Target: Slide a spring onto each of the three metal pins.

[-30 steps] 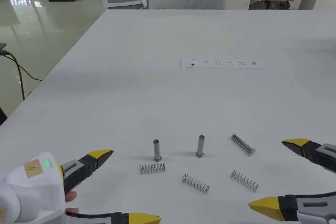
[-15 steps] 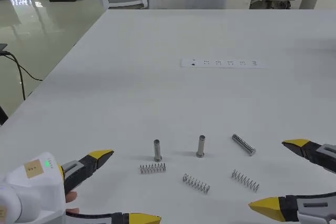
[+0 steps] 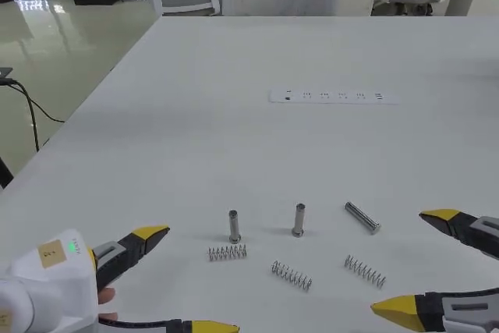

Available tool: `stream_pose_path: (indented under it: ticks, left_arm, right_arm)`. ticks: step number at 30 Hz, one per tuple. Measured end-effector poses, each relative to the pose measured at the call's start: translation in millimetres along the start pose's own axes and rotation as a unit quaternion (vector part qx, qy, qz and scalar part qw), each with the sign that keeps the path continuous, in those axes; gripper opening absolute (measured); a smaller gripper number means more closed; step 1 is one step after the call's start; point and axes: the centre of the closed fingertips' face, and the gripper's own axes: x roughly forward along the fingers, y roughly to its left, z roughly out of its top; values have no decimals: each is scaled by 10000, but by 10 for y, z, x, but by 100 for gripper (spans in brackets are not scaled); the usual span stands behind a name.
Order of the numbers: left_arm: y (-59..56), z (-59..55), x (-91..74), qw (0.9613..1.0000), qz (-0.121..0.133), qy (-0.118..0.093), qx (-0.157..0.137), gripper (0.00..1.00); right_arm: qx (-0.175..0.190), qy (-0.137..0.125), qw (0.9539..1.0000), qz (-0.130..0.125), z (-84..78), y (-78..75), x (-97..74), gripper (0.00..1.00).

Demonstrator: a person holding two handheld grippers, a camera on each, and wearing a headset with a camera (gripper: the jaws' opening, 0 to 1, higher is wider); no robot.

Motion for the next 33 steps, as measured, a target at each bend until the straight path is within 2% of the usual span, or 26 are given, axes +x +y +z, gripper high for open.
stream_pose_path:
  ticks: [18, 28, 33]
  left_arm:
    - [-15, 20, 7, 10000, 9, -23, -12, 95]
    - [4, 24, -3, 10000, 38, -47, -13, 95]
    - [15, 24, -9, 10000, 50, -57, -11, 95]
  right_arm:
    - [98, -17, 9999, -37, 15, -11, -10, 89]
    - [-36, 37, 10000, -52, 138, -134, 60, 85]
    - [-85, 182, 9998, -16, 146, -197, 130, 80]
